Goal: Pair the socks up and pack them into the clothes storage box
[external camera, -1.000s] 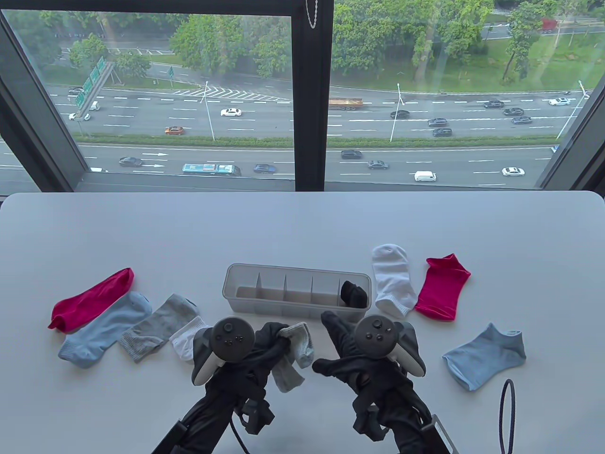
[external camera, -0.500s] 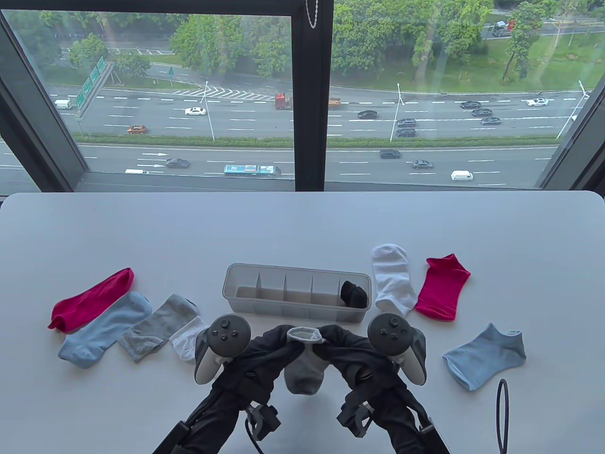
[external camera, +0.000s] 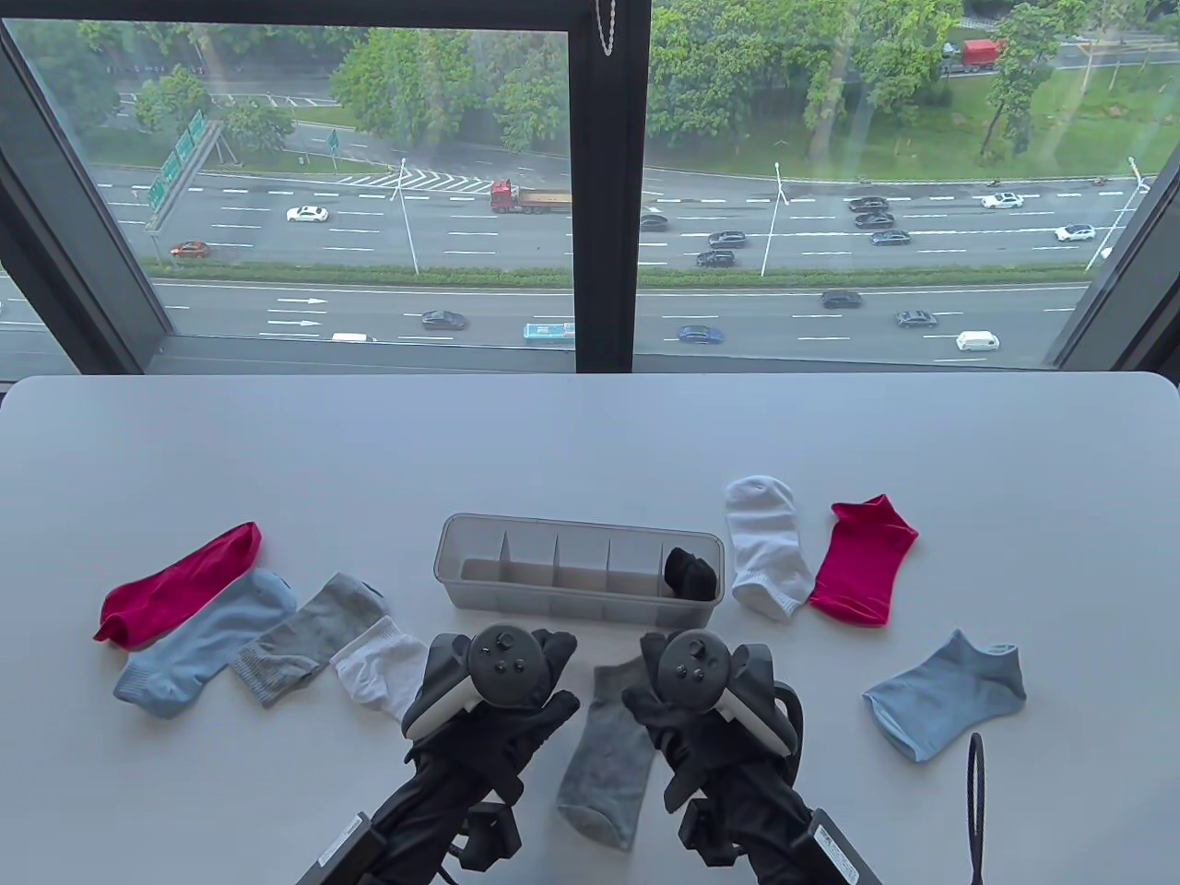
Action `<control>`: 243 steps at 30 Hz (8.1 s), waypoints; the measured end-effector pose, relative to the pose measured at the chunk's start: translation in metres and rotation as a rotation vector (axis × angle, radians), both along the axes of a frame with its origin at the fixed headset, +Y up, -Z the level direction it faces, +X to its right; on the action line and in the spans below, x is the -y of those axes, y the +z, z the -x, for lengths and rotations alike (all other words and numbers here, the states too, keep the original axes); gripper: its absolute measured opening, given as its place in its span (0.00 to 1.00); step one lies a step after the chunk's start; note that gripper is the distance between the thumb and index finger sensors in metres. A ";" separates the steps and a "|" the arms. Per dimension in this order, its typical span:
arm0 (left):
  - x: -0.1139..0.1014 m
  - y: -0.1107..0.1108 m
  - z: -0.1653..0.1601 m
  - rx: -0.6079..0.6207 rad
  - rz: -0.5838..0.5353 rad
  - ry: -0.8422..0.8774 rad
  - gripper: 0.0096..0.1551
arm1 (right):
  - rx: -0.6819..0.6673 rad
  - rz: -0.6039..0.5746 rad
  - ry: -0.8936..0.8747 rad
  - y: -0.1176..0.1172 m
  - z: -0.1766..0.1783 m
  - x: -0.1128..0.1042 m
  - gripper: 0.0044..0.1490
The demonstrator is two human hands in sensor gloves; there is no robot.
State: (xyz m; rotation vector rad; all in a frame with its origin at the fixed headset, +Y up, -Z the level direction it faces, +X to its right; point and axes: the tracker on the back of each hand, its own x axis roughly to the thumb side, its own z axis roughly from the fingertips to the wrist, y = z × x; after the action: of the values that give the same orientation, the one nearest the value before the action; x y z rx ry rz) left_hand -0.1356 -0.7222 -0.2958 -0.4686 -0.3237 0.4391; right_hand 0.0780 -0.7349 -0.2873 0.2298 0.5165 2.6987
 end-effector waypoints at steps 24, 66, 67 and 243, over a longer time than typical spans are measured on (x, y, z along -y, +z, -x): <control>0.038 -0.050 0.212 -0.523 0.020 -0.575 0.23 | -0.005 0.068 0.071 -0.003 0.008 0.011 0.49; -0.051 0.001 -0.003 -0.088 -0.275 0.448 0.23 | 0.190 0.029 -0.686 -0.001 -0.027 -0.019 0.26; -0.050 0.001 -0.004 -0.088 -0.285 0.415 0.23 | 0.174 0.029 -0.666 -0.001 -0.025 -0.021 0.28; 0.044 0.023 -0.041 0.217 0.119 -0.086 0.22 | -0.106 0.360 -0.110 0.006 -0.001 0.045 0.23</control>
State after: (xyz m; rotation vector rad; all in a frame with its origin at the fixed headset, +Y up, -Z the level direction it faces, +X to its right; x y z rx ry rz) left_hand -0.0949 -0.7661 -0.2727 -0.6461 -0.4864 0.3252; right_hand 0.0792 -0.7801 -0.2812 0.2912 0.9764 2.4434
